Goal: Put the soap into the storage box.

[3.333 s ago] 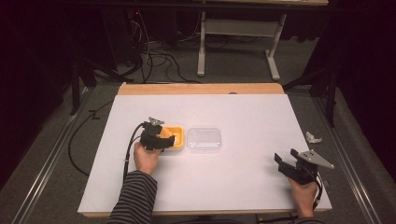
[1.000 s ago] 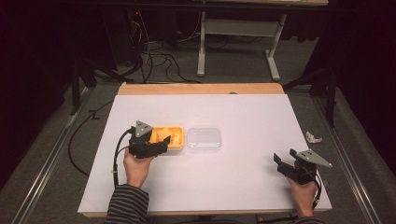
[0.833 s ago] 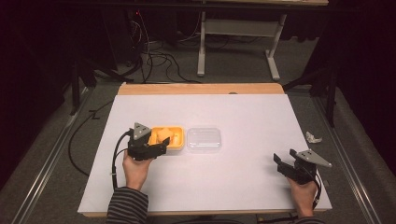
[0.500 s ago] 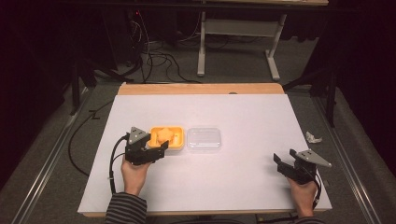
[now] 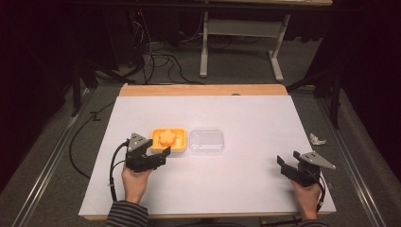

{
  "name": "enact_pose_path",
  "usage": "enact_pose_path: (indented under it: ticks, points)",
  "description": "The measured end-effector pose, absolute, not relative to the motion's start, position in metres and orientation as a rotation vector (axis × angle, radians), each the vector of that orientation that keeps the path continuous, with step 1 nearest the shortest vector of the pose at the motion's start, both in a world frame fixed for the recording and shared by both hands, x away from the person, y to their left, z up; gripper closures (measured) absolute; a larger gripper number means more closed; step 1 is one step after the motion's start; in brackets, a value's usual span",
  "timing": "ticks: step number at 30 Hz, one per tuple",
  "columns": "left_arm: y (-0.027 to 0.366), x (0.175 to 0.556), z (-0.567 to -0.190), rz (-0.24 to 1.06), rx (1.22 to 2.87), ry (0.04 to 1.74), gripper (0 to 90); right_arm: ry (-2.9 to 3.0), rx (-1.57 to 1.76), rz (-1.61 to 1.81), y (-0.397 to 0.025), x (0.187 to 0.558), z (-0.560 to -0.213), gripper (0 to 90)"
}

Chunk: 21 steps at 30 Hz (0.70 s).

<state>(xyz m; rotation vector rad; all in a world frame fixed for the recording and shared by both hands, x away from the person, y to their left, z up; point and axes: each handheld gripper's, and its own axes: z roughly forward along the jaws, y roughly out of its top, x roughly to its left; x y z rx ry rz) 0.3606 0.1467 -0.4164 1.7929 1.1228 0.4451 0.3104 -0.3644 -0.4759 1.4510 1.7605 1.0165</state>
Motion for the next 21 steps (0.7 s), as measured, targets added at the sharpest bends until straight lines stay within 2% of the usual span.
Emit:
enact_pose_path:
  ticks: [21]
  points:
    - [0.148,0.345,-0.429,0.423,1.779,1.131,23.4,1.776,1.456,1.013,-0.364,0.312,-0.476,29.2]
